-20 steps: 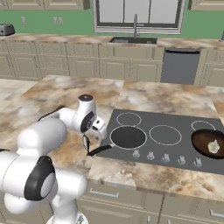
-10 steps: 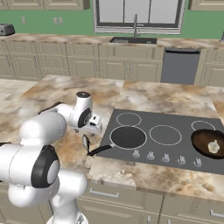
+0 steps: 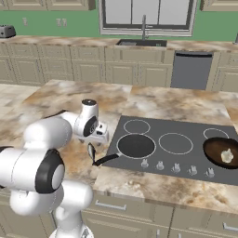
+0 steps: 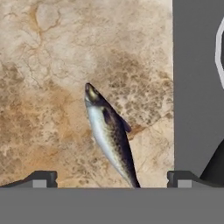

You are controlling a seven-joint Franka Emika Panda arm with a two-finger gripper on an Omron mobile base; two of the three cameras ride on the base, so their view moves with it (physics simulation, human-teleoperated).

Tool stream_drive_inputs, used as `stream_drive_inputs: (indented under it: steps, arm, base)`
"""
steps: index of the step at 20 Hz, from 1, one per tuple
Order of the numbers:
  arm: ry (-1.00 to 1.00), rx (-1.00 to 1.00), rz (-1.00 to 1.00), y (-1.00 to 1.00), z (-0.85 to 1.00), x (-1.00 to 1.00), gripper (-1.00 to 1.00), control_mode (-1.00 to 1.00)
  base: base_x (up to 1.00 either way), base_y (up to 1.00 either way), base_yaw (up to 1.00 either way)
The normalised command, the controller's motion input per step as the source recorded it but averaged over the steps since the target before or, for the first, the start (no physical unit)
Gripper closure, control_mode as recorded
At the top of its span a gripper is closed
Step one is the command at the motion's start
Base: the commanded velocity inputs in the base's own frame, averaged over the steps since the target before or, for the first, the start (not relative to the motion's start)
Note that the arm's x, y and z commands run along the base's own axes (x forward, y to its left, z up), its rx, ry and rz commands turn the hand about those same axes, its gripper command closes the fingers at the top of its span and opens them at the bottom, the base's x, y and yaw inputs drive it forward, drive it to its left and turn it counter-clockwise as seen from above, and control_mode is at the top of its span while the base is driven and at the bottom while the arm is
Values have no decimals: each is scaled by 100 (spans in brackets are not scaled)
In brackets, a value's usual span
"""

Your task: Place both pans onto different burners. Then place the garlic and the fish on different pans.

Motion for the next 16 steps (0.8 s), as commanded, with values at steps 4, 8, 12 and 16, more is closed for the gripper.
stream_drive_inputs:
  steps: [4, 8, 12, 16]
  arm:
    - [0, -2, 4, 2, -29, 1, -100, -100]
    - [0, 0, 4, 1, -17, 7, -100, -100]
    - [0, 0, 4, 2, -12, 1, -100, -100]
    - [0, 0, 4, 6, -9, 0, -100, -100]
  base:
    - [0, 0, 0]
    - [0, 0, 0]
    - [0, 0, 0]
    - [0, 0, 0]
